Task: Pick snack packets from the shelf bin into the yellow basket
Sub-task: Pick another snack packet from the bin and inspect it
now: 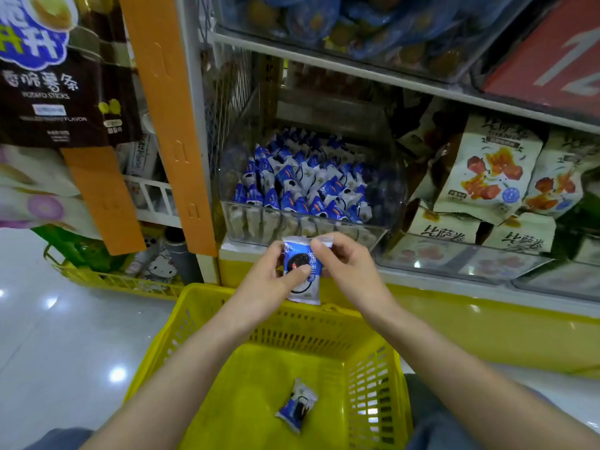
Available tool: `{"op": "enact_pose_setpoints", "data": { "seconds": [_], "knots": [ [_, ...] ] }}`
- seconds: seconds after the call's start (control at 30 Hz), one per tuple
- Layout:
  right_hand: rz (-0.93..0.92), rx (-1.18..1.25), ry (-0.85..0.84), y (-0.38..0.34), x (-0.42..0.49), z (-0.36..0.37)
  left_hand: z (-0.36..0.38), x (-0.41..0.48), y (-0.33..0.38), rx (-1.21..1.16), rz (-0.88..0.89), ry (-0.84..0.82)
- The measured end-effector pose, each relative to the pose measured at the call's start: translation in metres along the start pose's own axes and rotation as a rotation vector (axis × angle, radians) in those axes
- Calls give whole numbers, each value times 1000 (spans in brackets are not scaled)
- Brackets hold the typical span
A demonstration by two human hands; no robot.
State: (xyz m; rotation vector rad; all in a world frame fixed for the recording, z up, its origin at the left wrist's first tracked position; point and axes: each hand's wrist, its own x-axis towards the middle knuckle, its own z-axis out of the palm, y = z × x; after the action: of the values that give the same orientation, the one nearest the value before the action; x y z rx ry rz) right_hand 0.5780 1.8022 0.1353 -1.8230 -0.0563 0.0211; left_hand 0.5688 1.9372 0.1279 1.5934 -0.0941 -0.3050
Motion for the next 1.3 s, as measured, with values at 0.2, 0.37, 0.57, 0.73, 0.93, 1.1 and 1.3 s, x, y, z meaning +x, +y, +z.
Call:
{"op": "enact_pose_setpoints", "data": {
  "seconds": [0.2,0.37,0.57,0.73,0.93,1.1,1.3],
  "knots": [
    [20,41,-42,12,-8,2,2,-3,-8,-85,-56,114],
    [-131,-294,-39,14,-14,2,3,-3,-13,-85,-152,183],
    [-449,-725,-59,12,-17,-6,3,-5,-16,-159,-188,132],
    [-53,-257,65,12,-5,-10,0,-4,-14,-168,-166,71],
    [418,117,-131,14,-1,-12,-5,-3,-12,-186,-54,237],
    [348,35,-211,18,-9,-11,-7,-3,-9,29,55,274],
    [310,74,-263,14,-9,-8,-8,-5,-7,-14,120,294]
  ]
}}
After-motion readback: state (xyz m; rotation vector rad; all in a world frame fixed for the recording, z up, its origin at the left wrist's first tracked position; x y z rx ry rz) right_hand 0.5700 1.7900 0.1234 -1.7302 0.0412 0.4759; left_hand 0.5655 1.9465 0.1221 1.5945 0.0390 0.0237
